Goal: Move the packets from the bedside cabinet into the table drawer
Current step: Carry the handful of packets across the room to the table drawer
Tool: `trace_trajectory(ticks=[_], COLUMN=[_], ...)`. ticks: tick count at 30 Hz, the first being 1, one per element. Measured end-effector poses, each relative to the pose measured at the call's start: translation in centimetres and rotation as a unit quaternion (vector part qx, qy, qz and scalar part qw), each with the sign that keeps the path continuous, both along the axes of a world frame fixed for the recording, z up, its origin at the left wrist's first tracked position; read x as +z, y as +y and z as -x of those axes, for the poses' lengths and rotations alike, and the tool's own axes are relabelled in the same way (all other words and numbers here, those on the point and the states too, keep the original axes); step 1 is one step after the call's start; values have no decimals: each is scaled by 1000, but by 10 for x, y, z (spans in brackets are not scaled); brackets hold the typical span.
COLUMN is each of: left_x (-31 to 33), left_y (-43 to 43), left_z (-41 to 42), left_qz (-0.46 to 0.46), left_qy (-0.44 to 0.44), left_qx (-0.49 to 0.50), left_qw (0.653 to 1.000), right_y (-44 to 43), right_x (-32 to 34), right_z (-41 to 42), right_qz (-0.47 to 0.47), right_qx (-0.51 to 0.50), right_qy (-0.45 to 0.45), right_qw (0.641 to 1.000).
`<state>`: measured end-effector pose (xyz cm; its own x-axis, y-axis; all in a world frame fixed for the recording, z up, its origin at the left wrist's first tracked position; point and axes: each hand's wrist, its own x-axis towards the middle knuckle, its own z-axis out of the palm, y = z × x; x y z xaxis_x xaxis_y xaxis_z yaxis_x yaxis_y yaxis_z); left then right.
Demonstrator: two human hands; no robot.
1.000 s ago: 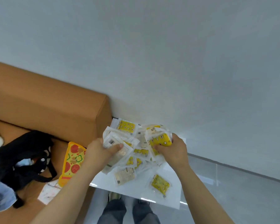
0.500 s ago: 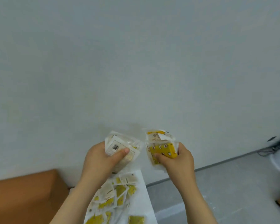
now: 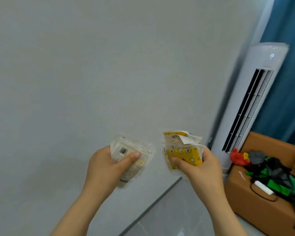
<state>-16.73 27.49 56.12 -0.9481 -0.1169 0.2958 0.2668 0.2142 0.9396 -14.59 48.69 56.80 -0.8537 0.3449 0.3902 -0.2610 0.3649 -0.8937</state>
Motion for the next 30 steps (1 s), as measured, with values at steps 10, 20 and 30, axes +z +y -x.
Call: trace_trajectory(ticks=[10,20,30], left_x=[44,49,59], left_y=[217,394,545], left_z=[-4,23,76], left_qz=[-12,-18,-42], left_qy=[55,60,60], left_qx=[-169,-353,-499], left_qw=[984,934,864], right_y=[205,335,430], right_x=[41,50,61], right_z=[-79,-112,-100], right_qz=[-41,-64,-54], right_qx=[-139,-283,-439], right_qy=[65,66,59], right_qw=[987,955,895])
